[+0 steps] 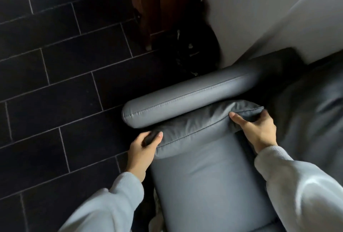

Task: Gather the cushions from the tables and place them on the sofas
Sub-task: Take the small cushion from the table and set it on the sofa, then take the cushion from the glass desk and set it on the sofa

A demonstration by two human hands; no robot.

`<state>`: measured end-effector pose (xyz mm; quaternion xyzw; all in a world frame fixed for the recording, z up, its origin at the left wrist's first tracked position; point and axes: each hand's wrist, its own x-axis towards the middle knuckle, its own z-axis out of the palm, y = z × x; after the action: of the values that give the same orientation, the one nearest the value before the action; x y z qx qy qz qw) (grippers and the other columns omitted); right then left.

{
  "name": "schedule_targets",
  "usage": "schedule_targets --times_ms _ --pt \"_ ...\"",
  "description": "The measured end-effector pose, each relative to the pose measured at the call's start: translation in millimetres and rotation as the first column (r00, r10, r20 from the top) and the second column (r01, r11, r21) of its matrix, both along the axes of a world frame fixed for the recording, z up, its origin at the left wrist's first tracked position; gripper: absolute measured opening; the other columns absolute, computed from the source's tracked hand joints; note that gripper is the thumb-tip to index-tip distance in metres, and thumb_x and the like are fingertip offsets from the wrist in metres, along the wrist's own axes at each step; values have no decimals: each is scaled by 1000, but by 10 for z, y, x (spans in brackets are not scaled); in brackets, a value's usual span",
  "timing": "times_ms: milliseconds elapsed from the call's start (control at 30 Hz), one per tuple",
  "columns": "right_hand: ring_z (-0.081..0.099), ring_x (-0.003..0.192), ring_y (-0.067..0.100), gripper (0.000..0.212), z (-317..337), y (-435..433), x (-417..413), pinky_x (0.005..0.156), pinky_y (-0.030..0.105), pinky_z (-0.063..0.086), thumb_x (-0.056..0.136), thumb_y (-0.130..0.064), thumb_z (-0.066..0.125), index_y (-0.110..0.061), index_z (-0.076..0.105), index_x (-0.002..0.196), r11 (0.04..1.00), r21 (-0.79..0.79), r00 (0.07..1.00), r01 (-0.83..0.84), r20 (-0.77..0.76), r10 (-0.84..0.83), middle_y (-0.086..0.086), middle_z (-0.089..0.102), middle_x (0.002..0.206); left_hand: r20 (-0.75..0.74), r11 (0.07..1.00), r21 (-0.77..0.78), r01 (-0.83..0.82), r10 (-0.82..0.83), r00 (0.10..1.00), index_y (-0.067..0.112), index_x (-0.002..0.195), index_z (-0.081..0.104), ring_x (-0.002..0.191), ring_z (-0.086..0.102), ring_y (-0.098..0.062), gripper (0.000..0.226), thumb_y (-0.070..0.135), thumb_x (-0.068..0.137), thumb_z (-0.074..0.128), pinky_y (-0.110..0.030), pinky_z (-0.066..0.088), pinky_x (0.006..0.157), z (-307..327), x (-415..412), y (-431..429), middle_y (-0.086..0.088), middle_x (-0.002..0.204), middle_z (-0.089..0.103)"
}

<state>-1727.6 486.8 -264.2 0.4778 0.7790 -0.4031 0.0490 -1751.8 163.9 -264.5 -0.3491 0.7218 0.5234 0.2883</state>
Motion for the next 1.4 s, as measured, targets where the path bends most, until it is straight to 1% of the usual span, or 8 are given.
schedule_targets --times_ms 267,433,600,733,833,967,1067,1400 --pt "61 129 41 86 10 55 -274 109 45 51 66 -63 92 -9 64 126 995 66 993 -81 91 75 15 71 131 96 994 -21 -109 110 989 17 89 85 100 79 -22 21 28 74 96 -47 65 85 -113 -324 87 -1 94 84" --pt "57 133 44 87 6 -79 -340 109 42 45 73 -49 93 -6 54 137 999 42 990 -8 141 1 23 64 139 117 992 -101 -82 94 989 11 118 76 116 71 -27 58 42 73 95 -46 57 105 -114 -386 170 -5 120 77" --pt "15 158 45 100 300 -654 -435 125 49 15 94 -25 71 -6 7 168 952 267 982 -150 148 114 32 11 171 125 874 -347 341 -317 940 1 151 45 142 50 -38 102 71 83 73 -46 45 114 257 -379 23 -20 153 54" --pt "-15 162 40 104 774 -1076 -555 125 65 -2 93 -60 64 -33 -2 170 748 261 785 -611 324 528 23 -18 174 -6 676 -533 508 -604 797 17 170 -2 161 16 -37 123 74 85 67 -53 28 124 899 -448 -241 -14 176 15" --pt "-18 161 39 99 1257 -1503 -799 125 66 -8 94 -76 48 -36 -1 169 574 242 622 -782 339 705 19 -19 175 21 509 -666 546 -718 696 24 169 -10 164 -3 -37 122 84 84 55 -57 13 129 1455 -602 -532 -13 178 -1" --pt "-21 161 38 97 2273 -2343 -1242 124 63 -15 90 -88 32 -40 2 168 396 306 479 -866 275 834 18 -19 175 56 390 -773 500 -743 667 32 166 -17 161 -22 -35 119 98 80 30 -62 -3 128 2384 -774 -1214 -11 177 -19" --pt "-21 161 37 98 3136 -3064 -1593 123 64 -16 86 -93 20 -43 2 168 310 388 417 -868 233 879 18 -19 175 86 329 -833 444 -716 693 41 163 -22 158 -32 -34 114 103 75 16 -67 -12 125 3162 -892 -1946 -8 173 -31" --pt "-20 161 40 100 5446 -5761 -1918 121 67 -17 84 -96 13 -42 2 168 -16 544 138 -839 240 961 20 -17 175 6 369 -915 160 -383 924 49 161 -21 153 -40 -33 113 106 68 9 -69 -20 119 5354 -567 -4599 -5 167 -43"
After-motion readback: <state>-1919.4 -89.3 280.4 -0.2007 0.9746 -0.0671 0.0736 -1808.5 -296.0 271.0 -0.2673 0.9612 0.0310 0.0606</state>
